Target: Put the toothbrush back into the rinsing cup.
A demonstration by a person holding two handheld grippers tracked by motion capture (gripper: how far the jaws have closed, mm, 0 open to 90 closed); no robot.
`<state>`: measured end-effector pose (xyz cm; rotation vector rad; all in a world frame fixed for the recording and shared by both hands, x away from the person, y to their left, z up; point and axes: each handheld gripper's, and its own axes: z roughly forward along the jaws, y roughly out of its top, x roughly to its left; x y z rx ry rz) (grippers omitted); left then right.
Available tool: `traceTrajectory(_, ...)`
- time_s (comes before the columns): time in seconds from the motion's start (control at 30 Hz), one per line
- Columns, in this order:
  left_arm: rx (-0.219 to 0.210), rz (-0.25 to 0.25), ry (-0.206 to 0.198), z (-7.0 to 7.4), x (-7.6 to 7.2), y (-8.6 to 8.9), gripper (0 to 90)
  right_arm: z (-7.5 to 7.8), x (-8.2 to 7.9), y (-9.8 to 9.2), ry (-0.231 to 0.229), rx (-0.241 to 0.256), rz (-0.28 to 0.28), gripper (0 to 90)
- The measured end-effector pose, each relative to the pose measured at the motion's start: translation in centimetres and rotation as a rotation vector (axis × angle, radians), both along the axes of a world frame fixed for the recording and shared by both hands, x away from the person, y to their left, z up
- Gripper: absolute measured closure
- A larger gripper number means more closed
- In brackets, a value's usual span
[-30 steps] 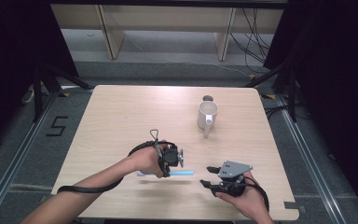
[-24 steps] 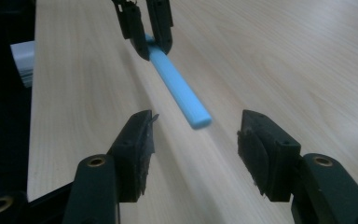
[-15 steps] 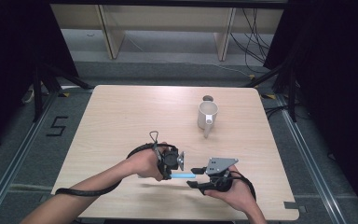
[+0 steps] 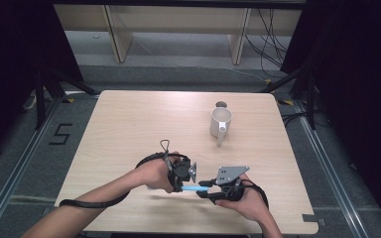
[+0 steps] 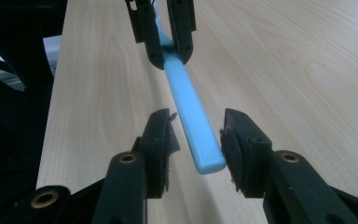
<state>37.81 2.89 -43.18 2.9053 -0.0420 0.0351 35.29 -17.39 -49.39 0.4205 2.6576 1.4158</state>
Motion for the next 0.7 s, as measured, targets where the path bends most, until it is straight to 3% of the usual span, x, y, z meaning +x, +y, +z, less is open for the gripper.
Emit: traceTrajectory(0.7, -0.014, -0.036, 0.000, 0.16, 0.05, -0.06, 78.4, -0.31, 0.40, -0.23, 0.025, 0.026, 0.058, 74.8)
